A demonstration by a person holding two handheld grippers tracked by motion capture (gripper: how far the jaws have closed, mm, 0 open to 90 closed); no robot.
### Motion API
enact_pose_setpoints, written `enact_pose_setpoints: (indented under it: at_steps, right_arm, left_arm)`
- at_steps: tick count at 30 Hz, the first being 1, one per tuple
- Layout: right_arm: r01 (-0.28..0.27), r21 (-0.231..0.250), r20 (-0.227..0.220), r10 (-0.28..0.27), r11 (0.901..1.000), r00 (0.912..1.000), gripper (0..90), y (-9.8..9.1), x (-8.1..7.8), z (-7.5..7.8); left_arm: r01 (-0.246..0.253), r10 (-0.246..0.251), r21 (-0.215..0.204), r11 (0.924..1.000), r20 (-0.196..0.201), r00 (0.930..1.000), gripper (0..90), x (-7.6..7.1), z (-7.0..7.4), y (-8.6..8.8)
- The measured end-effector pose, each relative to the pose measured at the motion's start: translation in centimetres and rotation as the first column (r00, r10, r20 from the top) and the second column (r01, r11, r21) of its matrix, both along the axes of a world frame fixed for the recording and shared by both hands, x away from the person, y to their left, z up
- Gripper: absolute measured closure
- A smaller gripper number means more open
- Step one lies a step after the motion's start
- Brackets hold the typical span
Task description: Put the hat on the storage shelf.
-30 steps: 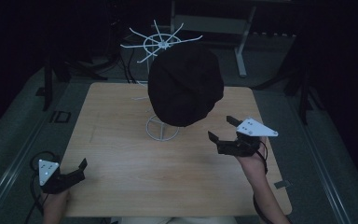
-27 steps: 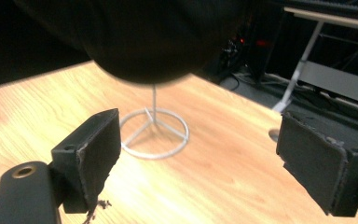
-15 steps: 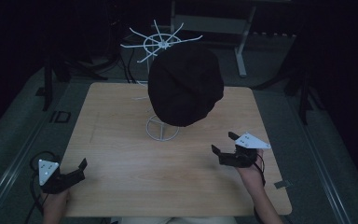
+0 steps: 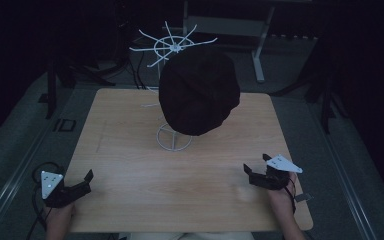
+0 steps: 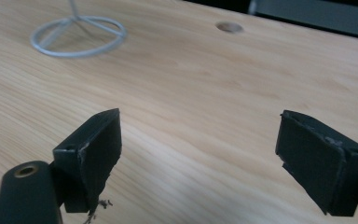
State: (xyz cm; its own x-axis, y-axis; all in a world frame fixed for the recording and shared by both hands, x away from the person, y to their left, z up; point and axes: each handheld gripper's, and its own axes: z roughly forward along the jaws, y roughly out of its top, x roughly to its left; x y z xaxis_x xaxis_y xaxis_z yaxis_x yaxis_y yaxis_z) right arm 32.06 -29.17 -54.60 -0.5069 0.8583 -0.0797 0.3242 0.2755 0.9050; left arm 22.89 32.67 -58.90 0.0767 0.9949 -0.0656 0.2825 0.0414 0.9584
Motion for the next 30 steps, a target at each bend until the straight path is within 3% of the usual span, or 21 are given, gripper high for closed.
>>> enact_pose_setpoints:
  at_steps: [4, 7, 10, 17, 21, 24, 27, 30]
  right_arm:
    - [0.069, -0.002, -0.002, -0.069, 0.9976, 0.9976, 14.0, -1.8, -0.3, -0.5]
    - [0.151, -0.040, 0.017, -0.150, 0.9877, 0.9885, 14.0, -2.9, -0.6, -0.9]
    - [0.223, -0.047, 0.022, -0.222, 0.9737, 0.9748, 13.9, -4.2, -1.1, -1.2]
    - [0.360, -0.038, -0.007, -0.361, 0.9322, 0.9327, 13.7, -7.1, -1.6, -1.9]
    - [0.452, -0.052, -0.030, -0.454, 0.8903, 0.8904, 13.8, -8.5, -1.8, -2.3]
    - [0.485, -0.054, -0.031, -0.487, 0.8728, 0.8729, 13.8, -9.1, -1.8, -2.4]
    - [0.504, -0.056, -0.044, -0.506, 0.8622, 0.8614, 13.8, -9.5, -1.7, -2.6]
    - [0.512, -0.055, -0.043, -0.515, 0.8570, 0.8563, 13.8, -9.7, -1.7, -2.6]
  left_arm:
    - [0.000, 0.000, 0.003, 1.0000, 0.000, 1.0000, 1.5, 0.0, 0.0, 0.0]
    - [-0.001, 0.001, 0.003, 1.0000, 0.000, 1.0000, 1.4, 0.0, 0.0, 0.0]
    - [0.000, 0.000, 0.002, 1.0000, 0.000, 1.0000, 1.5, 0.0, 0.0, 0.0]
    - [-0.002, 0.002, 0.003, 1.0000, 0.000, 1.0000, 1.5, 0.0, 0.0, 0.0]
    - [-0.002, 0.002, 0.003, 1.0000, 0.000, 1.0000, 1.4, 0.0, 0.0, 0.0]
    - [-0.002, 0.002, 0.003, 1.0000, 0.000, 1.0000, 1.5, 0.0, 0.0, 0.0]
    - [0.001, -0.001, 0.001, 1.0000, 0.000, 1.0000, 1.4, 0.0, 0.0, 0.0]
    - [-0.001, 0.001, 0.000, 1.0000, 0.001, 1.0000, 1.5, 0.0, 0.0, 0.0]
